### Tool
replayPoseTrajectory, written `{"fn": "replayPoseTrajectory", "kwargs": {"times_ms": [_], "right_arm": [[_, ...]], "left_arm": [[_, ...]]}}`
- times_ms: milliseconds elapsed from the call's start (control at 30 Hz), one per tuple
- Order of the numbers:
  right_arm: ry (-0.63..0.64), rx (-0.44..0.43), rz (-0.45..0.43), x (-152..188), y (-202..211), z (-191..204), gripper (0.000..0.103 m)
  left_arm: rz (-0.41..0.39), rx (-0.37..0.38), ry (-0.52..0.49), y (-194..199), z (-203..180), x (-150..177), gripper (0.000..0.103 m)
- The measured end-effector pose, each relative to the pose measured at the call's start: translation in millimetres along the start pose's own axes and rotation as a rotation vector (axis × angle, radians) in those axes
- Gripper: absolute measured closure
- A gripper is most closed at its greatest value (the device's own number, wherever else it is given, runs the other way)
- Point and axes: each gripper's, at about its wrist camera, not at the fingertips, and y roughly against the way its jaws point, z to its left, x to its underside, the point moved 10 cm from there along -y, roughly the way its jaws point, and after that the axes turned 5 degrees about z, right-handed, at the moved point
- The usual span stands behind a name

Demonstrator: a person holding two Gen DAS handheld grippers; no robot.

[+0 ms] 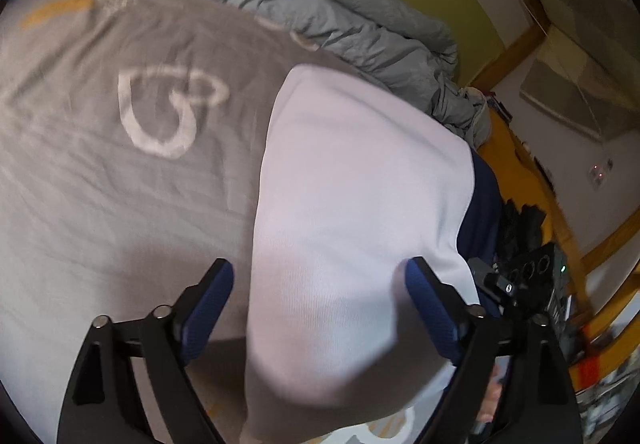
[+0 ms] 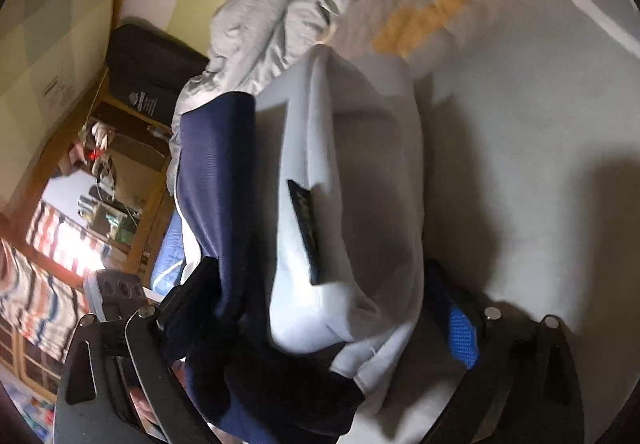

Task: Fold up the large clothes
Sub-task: 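Carry the lifted bundle with both tools toward the black folded jacket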

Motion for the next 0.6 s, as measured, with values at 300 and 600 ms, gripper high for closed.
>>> {"fn": "replayPoseTrajectory", "kwargs": {"times_ms": [300,600], "right_arm": [[-0.032,-0.074,-0.015,0,1,-4,0.035],[-0.038,-0.078,-0.022,-1,4,-3,0.039]], "left_arm": [[0.019,0.023,-0.051,-9,-17,3,0.011],[-0.006,0.007,-0.08,-4,-24,3,0.022]]}}
